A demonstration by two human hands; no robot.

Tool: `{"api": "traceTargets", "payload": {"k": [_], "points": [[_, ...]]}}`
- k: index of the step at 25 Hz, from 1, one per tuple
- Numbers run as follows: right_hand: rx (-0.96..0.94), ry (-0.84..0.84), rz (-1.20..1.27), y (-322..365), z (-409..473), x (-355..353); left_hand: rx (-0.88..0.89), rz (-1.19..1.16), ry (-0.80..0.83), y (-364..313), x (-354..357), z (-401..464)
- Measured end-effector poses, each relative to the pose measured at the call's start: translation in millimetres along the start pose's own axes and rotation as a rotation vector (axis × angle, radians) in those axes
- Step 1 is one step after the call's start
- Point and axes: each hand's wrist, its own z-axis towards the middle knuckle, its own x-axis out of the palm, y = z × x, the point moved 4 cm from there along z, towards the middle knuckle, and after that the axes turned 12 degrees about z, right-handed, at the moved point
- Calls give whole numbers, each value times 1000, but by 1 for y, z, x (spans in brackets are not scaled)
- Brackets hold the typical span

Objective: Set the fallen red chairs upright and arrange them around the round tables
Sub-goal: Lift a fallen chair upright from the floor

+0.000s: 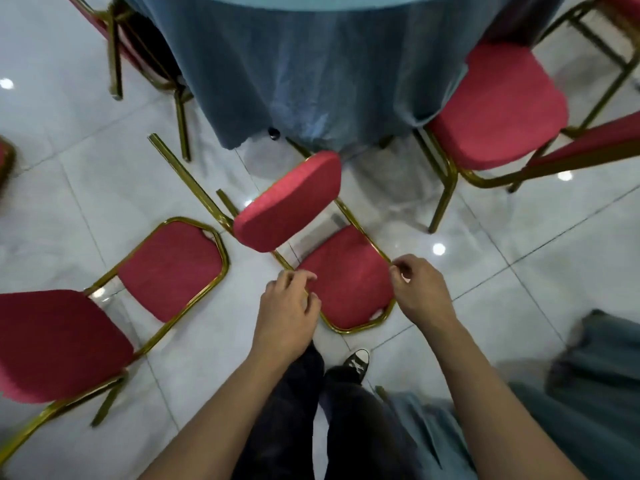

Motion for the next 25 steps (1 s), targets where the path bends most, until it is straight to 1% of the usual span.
{"api": "traceTargets", "payload": {"k": [4,6,11,14,16,18,20,22,25], "points": [[28,-8,25,-96,47,55,-27,13,31,22,114,22],[44,-9,17,-150,79,92,-71,-30,96,45,188,37],[91,-12,-17,-297,187,195,-180,-152,271,112,401,91],[88,-3,-47,-379,260,254,-309,-195,259,159,519,141],[89,-49,-98,-425,304,277,-460,-233,230,187,578,168],[133,-91,-158,-464,343,293,-586,-265,205,211,620,185],[192,-64,-201,-489,371,302,-604,-331,185,222,644,194],[220,-15,-154,-502,391,303,-610,-413,132,223,656,199],[249,58,-85,-501,395,293,-688,-485,73,223,654,194]]}}
